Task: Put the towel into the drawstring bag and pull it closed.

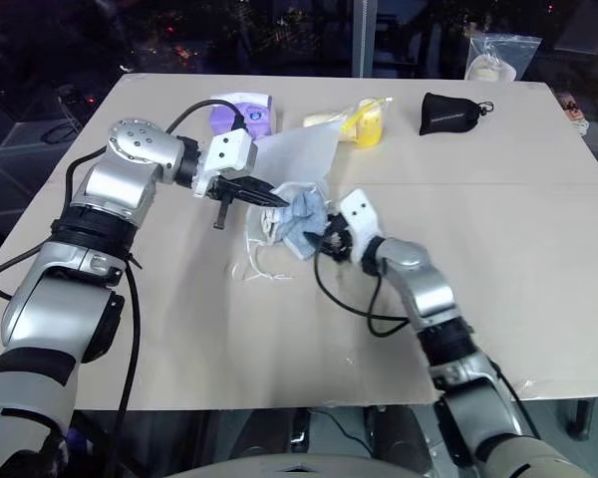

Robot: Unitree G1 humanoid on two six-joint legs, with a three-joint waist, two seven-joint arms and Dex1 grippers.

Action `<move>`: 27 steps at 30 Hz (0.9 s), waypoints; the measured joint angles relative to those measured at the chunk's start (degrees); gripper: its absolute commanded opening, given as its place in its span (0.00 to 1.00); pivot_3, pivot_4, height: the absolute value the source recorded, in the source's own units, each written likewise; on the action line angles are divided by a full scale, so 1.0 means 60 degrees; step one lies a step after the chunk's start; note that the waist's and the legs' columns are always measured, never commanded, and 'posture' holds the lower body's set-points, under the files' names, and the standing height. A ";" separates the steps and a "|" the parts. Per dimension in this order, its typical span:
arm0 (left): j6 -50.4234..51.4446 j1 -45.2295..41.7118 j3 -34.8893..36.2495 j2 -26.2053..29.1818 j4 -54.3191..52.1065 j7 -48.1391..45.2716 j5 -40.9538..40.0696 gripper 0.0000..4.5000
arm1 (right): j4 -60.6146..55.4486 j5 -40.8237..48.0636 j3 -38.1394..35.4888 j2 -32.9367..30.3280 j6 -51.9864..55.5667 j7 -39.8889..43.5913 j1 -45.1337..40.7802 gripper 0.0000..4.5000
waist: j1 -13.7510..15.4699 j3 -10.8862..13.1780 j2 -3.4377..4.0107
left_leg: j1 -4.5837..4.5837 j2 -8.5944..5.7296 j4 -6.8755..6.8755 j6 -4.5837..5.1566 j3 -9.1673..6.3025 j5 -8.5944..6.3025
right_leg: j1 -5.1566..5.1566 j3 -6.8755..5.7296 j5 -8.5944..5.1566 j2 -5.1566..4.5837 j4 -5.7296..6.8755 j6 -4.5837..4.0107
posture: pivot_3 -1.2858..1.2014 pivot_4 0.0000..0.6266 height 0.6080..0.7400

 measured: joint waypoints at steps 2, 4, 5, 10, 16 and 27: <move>0.0526 0.0228 0.0091 0.0027 -0.0333 0.0044 -0.0017 0.00 | 0.0421 -0.0100 -0.0006 -0.0018 -0.0325 -0.0039 -0.0074 0.46 | 0.0013 0.0000 0.0000 | -0.0017 -0.0004 0.0005 0.0001 0.0002 0.0000 | -0.0010 -0.0001 0.0001 -0.0012 -0.0001 0.0002 | 0.52 0.24 1.00; 0.1276 0.0528 0.0295 0.0062 -0.0904 0.0159 -0.0081 0.00 | 0.0340 -0.0138 -0.0008 -0.0127 -0.0374 0.0037 -0.0038 0.24 | 0.0028 0.0000 0.0000 | -0.0028 -0.0005 0.0011 0.0002 -0.0001 -0.0001 | -0.0012 -0.0005 0.0001 -0.0018 -0.0002 0.0003 | 0.52 0.24 1.00; 0.1617 0.0663 0.0364 0.0096 -0.1226 0.0170 -0.0130 0.00 | 0.0014 -0.0087 0.0002 -0.0221 -0.0297 0.0123 0.0110 0.13 | 0.0039 0.0000 0.0000 | -0.0032 -0.0005 0.0011 0.0002 -0.0004 -0.0001 | -0.0016 -0.0006 0.0001 -0.0019 -0.0001 0.0003 | 0.52 0.24 1.00; 0.3233 0.1274 0.0713 0.0254 -0.2432 0.0206 -0.0512 0.00 | -0.1801 0.0516 -0.0037 -0.0694 0.0450 0.0638 0.0709 0.01 | 0.0039 0.0000 0.0000 | -0.0028 -0.0002 0.0014 0.0002 -0.0022 -0.0001 | -0.0017 -0.0022 0.0001 -0.0016 0.0015 0.0002 | 0.52 0.24 1.00; 0.5830 0.1728 0.0871 0.0251 -0.4410 0.0459 -0.1495 0.00 | -0.2223 0.1769 -0.0632 0.0024 0.0804 0.0785 0.0745 0.01 | 0.0008 -0.0001 0.0000 | -0.0005 0.0000 0.0014 0.0002 -0.0026 -0.0001 | -0.0013 -0.0015 0.0001 -0.0004 0.0042 0.0001 | 0.52 0.24 1.00; 0.8417 0.2569 0.1469 0.0003 -0.6149 0.1591 -0.2803 0.00 | 0.0787 0.2785 -0.1440 0.1945 -0.0535 0.1645 -0.0012 0.01 | -0.0001 -0.0001 -0.0001 | 0.0011 0.0002 0.0010 0.0000 -0.0020 -0.0001 | -0.0006 0.0002 0.0002 -0.0004 0.0042 0.0000 | 0.52 0.24 1.00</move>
